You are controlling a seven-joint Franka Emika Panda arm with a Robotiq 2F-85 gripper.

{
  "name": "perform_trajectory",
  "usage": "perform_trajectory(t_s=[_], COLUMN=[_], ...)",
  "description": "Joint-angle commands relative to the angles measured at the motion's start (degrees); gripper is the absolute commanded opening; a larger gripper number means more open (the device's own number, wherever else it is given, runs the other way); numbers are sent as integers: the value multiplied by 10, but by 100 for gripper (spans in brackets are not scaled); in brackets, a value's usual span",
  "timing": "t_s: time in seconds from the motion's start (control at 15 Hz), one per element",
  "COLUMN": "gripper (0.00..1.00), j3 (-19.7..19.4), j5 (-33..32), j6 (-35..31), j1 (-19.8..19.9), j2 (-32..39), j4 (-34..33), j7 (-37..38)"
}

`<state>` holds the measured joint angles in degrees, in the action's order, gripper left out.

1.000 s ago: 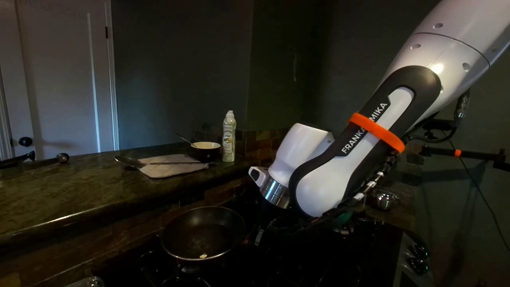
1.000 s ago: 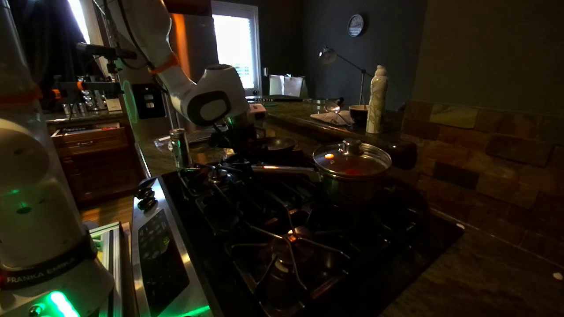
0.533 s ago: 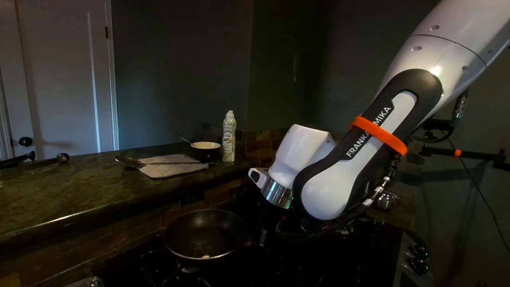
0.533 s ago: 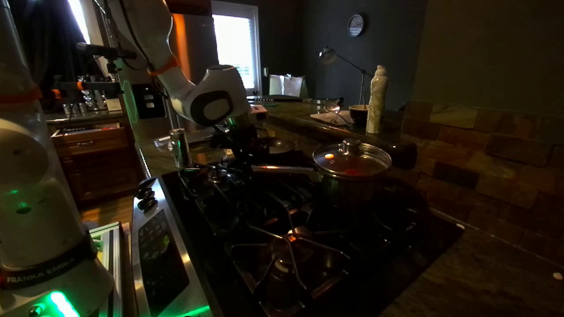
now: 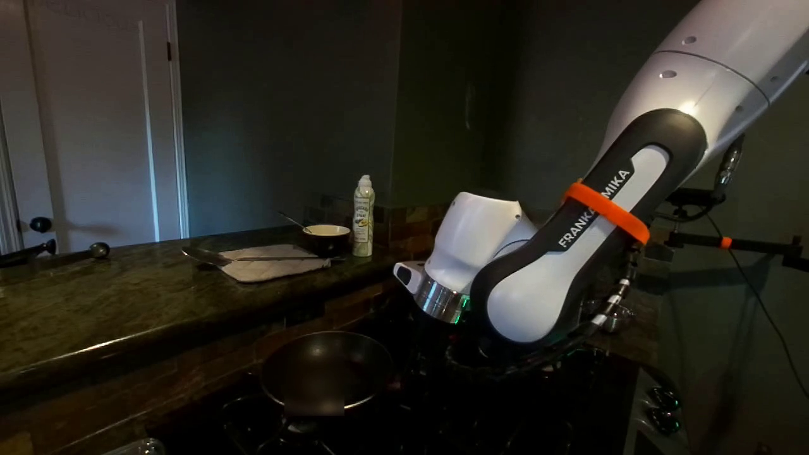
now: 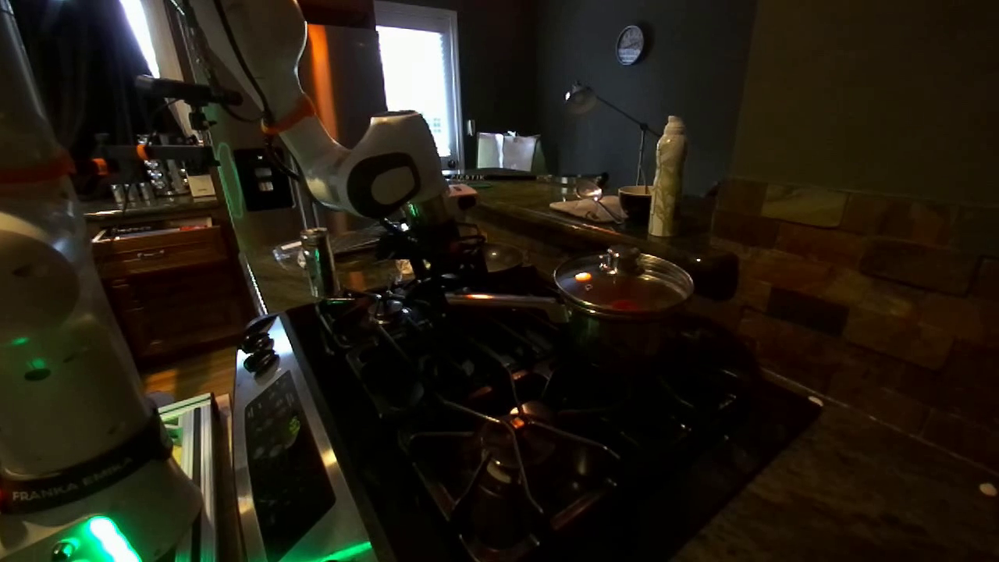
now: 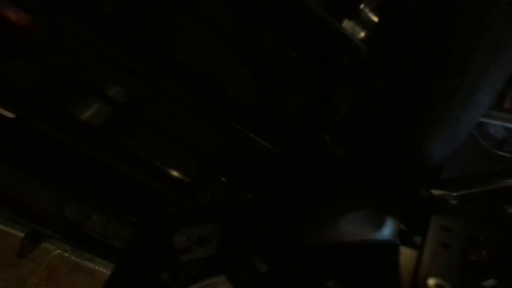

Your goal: Move the black pan to the back left plate of the stove.

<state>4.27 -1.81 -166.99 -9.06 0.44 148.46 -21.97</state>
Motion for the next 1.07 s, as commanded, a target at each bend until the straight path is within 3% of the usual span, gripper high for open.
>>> perform_trajectory(t_s=[0.0, 0.27, 0.53, 0.67, 0.73, 0.8, 0.87, 1.0], gripper=[100, 100, 100, 100, 100, 100, 100, 100], j3=[9, 20, 3, -33, -67, -100, -45, -84], j5=[-70, -82, 7, 86, 123, 147, 96, 125], j6=[48, 75, 0, -64, -94, -87, -80, -85], j1=[11, 7, -26, -73, -117, -151, -88, -131], j2=[-50, -110, -177, -227, -258, -218, -200, -218], j4=[12, 30, 86, 136, 166, 94, 108, 97], j7=[71, 104, 74, 34, -7, -44, 11, -24])
